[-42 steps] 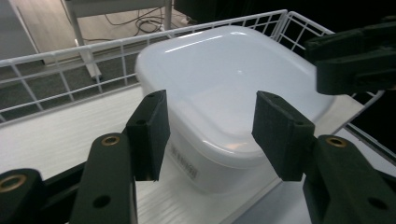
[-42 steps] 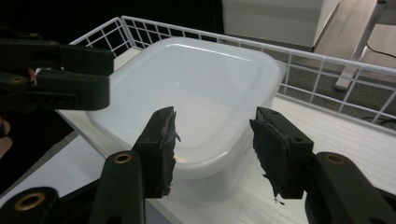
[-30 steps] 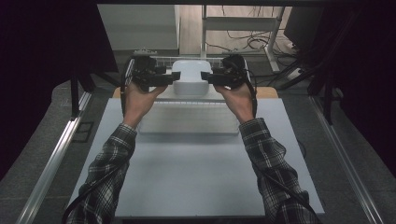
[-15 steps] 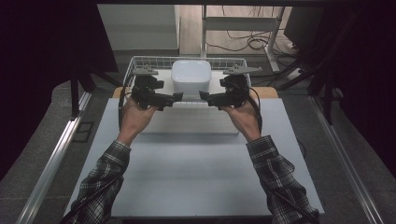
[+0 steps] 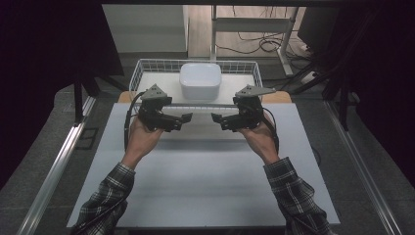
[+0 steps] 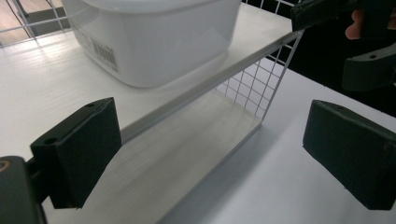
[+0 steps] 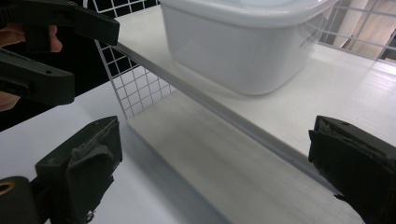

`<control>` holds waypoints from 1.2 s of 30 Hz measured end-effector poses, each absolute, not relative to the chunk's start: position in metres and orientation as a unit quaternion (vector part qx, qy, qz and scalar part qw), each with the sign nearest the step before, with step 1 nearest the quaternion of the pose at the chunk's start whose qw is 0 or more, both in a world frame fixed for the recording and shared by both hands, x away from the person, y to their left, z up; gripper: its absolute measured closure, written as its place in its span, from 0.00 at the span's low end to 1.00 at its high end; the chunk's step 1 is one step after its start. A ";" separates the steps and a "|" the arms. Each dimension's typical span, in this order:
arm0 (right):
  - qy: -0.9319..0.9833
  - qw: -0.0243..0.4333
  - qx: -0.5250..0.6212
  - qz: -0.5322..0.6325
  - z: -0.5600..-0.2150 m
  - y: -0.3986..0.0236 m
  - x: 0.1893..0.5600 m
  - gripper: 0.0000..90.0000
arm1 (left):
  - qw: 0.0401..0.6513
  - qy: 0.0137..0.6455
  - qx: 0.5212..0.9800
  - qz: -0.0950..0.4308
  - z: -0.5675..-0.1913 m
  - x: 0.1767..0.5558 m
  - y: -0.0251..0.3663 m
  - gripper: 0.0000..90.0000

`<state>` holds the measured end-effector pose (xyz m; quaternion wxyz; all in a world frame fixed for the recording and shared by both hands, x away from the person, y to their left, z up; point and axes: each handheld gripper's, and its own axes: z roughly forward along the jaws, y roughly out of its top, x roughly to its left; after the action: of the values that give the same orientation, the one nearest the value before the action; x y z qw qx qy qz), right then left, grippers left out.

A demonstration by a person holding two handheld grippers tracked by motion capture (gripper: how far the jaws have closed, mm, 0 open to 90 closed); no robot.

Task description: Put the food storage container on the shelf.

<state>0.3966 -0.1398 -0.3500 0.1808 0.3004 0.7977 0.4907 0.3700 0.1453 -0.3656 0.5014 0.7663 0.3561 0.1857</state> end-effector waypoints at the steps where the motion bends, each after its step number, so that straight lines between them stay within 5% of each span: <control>1: 0.798 0.181 0.300 0.491 -0.350 -0.140 0.397 0.02 | 0.501 0.356 0.766 0.186 -0.366 0.370 0.145 0.04; 36: 0.819 0.183 0.277 0.469 -0.413 -0.156 0.344 0.00 | 0.495 0.352 0.778 0.158 -0.437 0.310 0.147 0.04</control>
<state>0.3444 -0.1560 -0.4126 0.1825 0.2767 0.8188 0.4687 0.3099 0.1472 -0.4374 0.4953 0.7782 0.3522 0.1581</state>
